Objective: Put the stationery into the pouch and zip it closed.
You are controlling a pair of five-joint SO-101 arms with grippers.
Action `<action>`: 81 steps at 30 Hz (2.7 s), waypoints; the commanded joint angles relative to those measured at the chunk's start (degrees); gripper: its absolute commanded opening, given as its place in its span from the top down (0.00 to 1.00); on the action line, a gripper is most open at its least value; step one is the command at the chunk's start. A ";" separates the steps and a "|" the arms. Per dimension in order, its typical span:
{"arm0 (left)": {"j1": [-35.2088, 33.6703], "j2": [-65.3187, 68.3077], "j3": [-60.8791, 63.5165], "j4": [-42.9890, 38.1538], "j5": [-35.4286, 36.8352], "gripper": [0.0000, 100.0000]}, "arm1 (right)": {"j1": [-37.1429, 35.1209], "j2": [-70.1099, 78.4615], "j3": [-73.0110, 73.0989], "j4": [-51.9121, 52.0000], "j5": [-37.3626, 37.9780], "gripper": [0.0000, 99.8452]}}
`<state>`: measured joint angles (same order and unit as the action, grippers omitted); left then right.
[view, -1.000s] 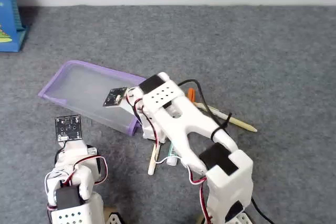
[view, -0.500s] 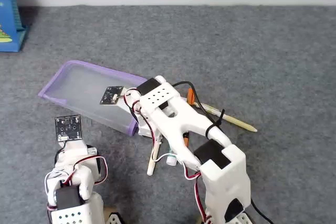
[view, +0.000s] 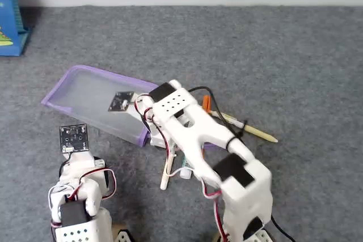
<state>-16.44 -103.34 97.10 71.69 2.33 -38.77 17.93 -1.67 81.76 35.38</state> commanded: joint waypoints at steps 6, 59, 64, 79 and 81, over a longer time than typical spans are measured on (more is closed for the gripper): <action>-0.26 -0.62 -0.66 0.18 0.35 0.99 | -1.01 -16.75 -0.09 1.36 -3.60 0.99; -10.46 -0.62 -30.37 8.53 12.84 0.66 | -12.88 -41.54 1.49 2.15 -11.25 0.99; -5.36 -0.62 -32.48 10.46 13.01 0.63 | -12.79 -47.25 1.93 0.57 -13.19 0.99; 8.09 -0.62 -39.08 12.40 14.59 0.63 | -7.96 -52.44 14.24 -12.62 -13.10 0.99; 8.18 -0.62 -38.90 12.40 14.59 0.63 | -7.78 -52.88 14.59 -12.62 -13.10 0.99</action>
<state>-8.79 -103.52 60.88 83.65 16.31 -47.74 -32.88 13.10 70.68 22.55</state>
